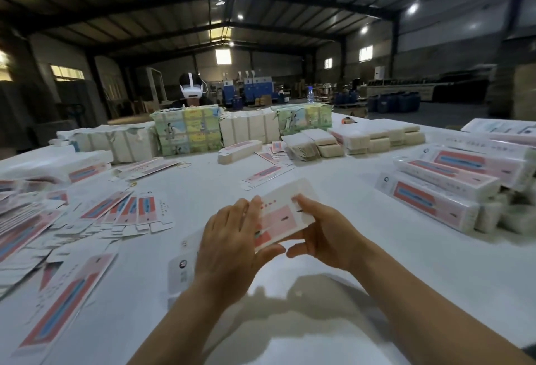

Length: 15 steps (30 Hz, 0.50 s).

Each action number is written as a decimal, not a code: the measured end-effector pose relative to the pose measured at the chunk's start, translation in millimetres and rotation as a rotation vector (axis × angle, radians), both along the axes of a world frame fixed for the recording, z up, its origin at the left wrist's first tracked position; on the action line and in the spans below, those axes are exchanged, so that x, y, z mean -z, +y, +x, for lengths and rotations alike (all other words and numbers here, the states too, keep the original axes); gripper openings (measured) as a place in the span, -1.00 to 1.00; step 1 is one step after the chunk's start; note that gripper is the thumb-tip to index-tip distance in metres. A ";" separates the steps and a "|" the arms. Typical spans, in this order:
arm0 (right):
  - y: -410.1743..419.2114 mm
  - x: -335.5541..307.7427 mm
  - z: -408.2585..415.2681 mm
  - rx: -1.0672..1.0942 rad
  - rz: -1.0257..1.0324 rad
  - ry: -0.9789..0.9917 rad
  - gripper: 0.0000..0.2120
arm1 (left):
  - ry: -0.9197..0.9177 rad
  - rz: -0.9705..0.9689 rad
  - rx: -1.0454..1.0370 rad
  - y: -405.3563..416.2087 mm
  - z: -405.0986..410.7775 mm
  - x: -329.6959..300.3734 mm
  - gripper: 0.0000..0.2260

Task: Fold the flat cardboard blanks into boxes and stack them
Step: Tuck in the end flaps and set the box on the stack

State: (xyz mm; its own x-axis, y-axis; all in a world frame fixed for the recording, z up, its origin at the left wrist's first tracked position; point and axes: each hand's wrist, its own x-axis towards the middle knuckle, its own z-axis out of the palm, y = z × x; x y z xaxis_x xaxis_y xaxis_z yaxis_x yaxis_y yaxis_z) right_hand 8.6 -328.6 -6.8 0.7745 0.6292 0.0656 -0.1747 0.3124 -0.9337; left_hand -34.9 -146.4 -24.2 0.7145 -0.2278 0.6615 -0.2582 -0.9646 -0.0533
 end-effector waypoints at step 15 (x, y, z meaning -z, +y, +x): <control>-4.6 1.1 3.1 -0.019 -0.067 -0.154 -0.73 | -0.144 0.159 0.024 11.1 -8.3 -4.8 -0.23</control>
State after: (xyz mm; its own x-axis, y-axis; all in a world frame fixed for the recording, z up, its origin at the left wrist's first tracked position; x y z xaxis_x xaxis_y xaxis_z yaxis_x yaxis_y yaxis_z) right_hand 11.7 -333.2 -7.9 0.7467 0.6504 0.1398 -0.0331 0.2462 -0.9687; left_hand -43.2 -135.3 -19.4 0.6084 -0.3532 0.7108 -0.2597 -0.9348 -0.2422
